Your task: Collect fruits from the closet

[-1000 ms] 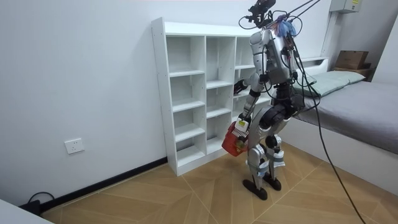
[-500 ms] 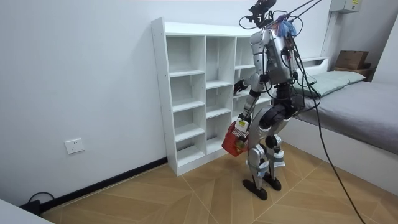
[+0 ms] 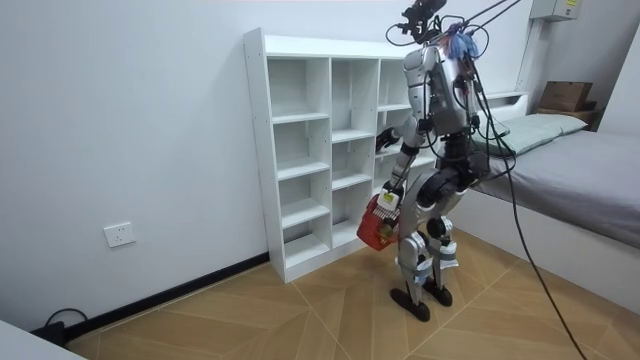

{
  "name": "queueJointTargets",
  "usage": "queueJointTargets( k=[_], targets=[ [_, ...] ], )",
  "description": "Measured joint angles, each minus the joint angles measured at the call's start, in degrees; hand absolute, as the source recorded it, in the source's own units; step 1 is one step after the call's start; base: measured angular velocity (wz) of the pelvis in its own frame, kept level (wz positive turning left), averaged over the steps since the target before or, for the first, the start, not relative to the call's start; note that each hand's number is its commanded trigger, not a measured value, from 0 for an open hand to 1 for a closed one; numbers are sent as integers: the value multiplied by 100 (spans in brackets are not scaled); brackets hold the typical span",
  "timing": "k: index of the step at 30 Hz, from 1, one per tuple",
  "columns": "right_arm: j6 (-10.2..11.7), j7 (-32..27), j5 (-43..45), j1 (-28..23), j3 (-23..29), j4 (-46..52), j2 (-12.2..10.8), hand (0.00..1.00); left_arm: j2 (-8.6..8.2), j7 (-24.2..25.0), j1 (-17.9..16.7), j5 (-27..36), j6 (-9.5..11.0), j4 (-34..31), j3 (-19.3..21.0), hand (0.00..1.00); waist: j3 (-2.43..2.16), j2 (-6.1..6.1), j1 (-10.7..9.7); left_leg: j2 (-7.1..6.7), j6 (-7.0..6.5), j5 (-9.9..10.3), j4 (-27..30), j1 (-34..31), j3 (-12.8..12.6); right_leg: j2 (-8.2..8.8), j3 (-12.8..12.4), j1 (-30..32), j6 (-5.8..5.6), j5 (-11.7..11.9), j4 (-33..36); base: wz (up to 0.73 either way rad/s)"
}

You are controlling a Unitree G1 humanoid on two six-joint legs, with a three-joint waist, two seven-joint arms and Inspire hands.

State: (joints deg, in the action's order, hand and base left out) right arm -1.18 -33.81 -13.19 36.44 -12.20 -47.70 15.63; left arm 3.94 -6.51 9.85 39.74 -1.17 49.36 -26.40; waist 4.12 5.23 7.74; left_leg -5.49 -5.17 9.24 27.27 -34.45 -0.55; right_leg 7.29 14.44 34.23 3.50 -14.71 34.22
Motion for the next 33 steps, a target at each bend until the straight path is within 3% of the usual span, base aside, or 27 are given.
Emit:
queueJointTargets(
  k=[7, 13, 15, 17, 19, 20, 21, 22, 27, 30, 33],
  targets=[
    [-11, 607, -136, -290, 0, -62, 4, 100, 43, 78, -36, 50, -14, 33, 481, 100, -24, -42, 7, 99, 31, 32, -128, 468, 23, -136, 44, -560, 9, 77, -379, -4],
    [129, 1080, -212, -1036, -12, 6, 2, 100, 206, 107, -218, 120, -20, 23, 633, 100, -123, -164, -137, 74, 29, 30, -356, 1022, 82, -138, 121, -1146, -34, 61, -641, 4],
    [130, 1194, -226, -1505, -26, 249, 5, 100, 267, 109, -351, 119, -21, 0, 738, 100, -220, -155, -159, 75, 30, 30, -502, 1278, 84, -159, 128, -1398, -46, 55, -784, 0],
    [126, 1295, -211, -1870, -15, 569, 3, 100, 277, 114, -415, 115, -20, -10, 865, 100, -268, -172, -253, 66, 30, 30, -577, 1417, 95, -165, 129, -1539, -61, 50, -848, 0],
    [121, 1484, -197, -2206, -14, 820, -25, 100, 298, 118, -485, 89, -20, -14, 947, 100, -281, -185, -356, 78, 31, 29, -689, 1655, 95, -196, 127, -1776, -83, 68, -987, 0],
    [114, 1588, -159, -2508, -14, 1069, -32, 100, 312, 120, -595, 64, -20, -80, 974, 100, -318, -200, -438, 88, 31, 29, -778, 1823, 96, -230, 128, -1968, -102, 88, -1134, 0],
    [105, 1691, -161, -2818, -14, 1319, -33, 100, 313, 123, -731, 96, -22, -170, 975, 100, -388, -222, -491, 94, 30, 29, -842, 1960, 98, -256, 126, -2138, -123, 113, -1269, -4],
    [103, 1731, -165, -2954, -15, 1453, -31, 100, 326, 123, -805, 122, -22, -261, 977, 100, -407, -224, -506, 93, 30, 30, -880, 2028, 89, -260, 110, -2191, -126, 116, -1296, -11],
    [97, 2175, -236, -4086, -119, 2519, -114, 100, 398, 113, -1425, 214, -11, -1247, 1012, 100, -416, -205, -604, 119, 28, 30, -1332, 2735, -90, -340, -153, -2699, -176, 145, -1519, -25],
    [102, 2505, -221, -4490, -225, 2908, -146, 100, 398, 105, -1534, 238, -11, -1529, 1025, 100, -413, -175, -743, 131, 28, 30, -1453, 2930, -154, -363, -207, -2837, -179, 143, -1594, -15],
    [97, 2884, -194, -4778, -239, 3105, -169, 100, 401, 106, -1606, 232, -9, -1736, 1049, 100, -412, -172, -747, 170, 29, 31, -1566, 3096, -274, -427, -333, -2963, -187, 189, -1679, -22]
  ],
)
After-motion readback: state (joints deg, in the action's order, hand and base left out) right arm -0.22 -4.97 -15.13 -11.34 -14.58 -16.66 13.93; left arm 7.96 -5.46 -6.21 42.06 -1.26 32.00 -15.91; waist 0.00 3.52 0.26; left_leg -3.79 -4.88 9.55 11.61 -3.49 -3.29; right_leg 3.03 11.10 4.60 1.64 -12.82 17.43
